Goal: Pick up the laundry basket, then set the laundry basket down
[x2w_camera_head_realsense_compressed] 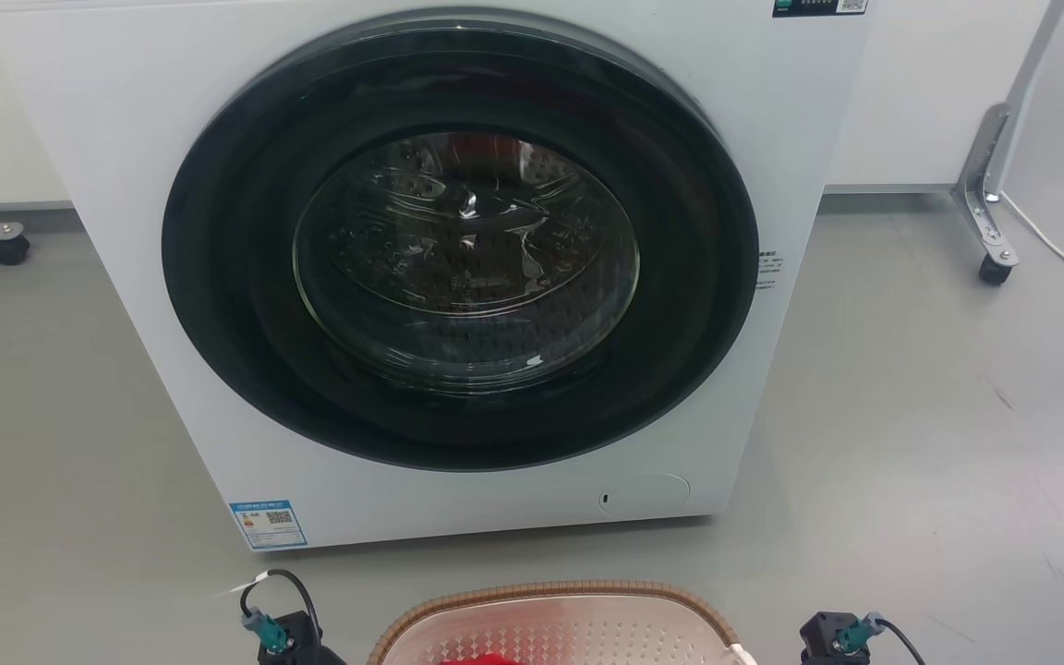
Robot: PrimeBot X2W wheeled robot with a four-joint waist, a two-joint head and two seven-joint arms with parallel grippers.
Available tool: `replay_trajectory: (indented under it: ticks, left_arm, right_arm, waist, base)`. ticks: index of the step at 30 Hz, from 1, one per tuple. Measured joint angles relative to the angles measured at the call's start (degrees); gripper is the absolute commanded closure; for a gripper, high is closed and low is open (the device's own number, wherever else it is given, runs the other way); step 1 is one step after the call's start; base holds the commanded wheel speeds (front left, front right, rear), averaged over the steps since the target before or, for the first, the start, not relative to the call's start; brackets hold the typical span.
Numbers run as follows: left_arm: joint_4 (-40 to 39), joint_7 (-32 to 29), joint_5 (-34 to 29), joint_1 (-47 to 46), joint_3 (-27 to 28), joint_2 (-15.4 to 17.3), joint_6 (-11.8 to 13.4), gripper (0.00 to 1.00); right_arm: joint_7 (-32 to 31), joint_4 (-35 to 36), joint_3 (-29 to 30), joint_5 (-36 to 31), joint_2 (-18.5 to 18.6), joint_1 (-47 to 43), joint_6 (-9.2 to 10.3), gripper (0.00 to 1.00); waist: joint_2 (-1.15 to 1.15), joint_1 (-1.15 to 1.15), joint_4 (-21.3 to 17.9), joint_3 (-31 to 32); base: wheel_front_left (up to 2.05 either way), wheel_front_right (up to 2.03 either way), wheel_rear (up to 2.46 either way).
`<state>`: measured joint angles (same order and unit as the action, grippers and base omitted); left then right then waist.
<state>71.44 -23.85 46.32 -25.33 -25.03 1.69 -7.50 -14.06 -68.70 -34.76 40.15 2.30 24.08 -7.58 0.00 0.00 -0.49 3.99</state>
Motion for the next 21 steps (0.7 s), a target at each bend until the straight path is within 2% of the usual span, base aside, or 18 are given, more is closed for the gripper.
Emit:
replay_trajectory:
  ticks: [21]
  left_arm:
    - [-0.1, 1.3, 0.4, 0.0, -1.1, 0.0, 0.0, 1.00]
  right_arm:
    - [0.6, 0.5, -1.6, 1.0, 0.4, 0.0, 0.00, 1.00]
  waist:
    - [0.00, 0.00, 0.4, -0.8]
  base:
    - [0.00, 0.00, 0.00]
